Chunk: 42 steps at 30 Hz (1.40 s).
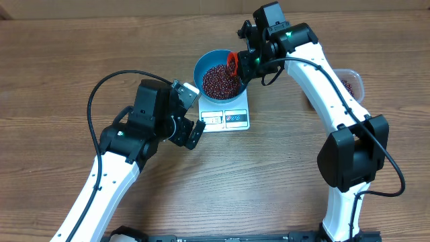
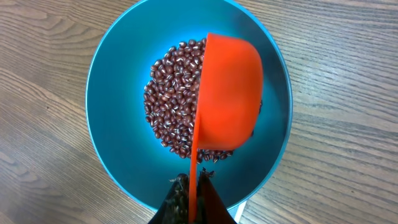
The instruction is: Scoop item into bowl and weigh 150g on scale
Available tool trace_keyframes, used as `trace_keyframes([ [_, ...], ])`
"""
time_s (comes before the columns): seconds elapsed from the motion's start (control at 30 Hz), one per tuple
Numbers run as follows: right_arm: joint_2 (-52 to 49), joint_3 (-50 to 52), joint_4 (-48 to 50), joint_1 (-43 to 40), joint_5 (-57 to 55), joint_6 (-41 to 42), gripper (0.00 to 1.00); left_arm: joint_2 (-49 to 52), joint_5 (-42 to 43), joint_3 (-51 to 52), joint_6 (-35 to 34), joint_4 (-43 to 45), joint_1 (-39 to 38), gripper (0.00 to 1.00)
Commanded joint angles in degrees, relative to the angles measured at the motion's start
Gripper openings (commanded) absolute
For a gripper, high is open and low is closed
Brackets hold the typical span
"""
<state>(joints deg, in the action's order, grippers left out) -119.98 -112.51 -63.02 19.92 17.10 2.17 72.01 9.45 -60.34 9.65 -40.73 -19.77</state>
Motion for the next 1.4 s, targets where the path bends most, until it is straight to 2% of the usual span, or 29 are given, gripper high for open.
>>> trace_keyframes([
  [0.0,0.1,-2.0,0.4,0.4,-0.6,-1.2,0.04,-0.4,0.6,0.2,1.1,0.1,0.2,1.00],
  [0.23,0.1,-2.0,0.5,1.7,-1.5,-4.0,0.04,-0.4,0.6,0.2,1.1,0.1,0.2,1.00],
  [0.57,0.1,-2.0,0.6,5.5,-12.4,-4.0,0.04,-0.4,0.6,0.2,1.1,0.1,0.2,0.99],
  [1.13,0.1,-2.0,0.8,2.1,-1.2,-4.0,0.04,-0.4,0.6,0.2,1.1,0.0,0.2,1.00],
  [1.37,0.1,-2.0,0.8,1.7,-1.1,-4.0,0.04,-0.4,0.6,0.2,1.1,0.1,0.2,0.99],
])
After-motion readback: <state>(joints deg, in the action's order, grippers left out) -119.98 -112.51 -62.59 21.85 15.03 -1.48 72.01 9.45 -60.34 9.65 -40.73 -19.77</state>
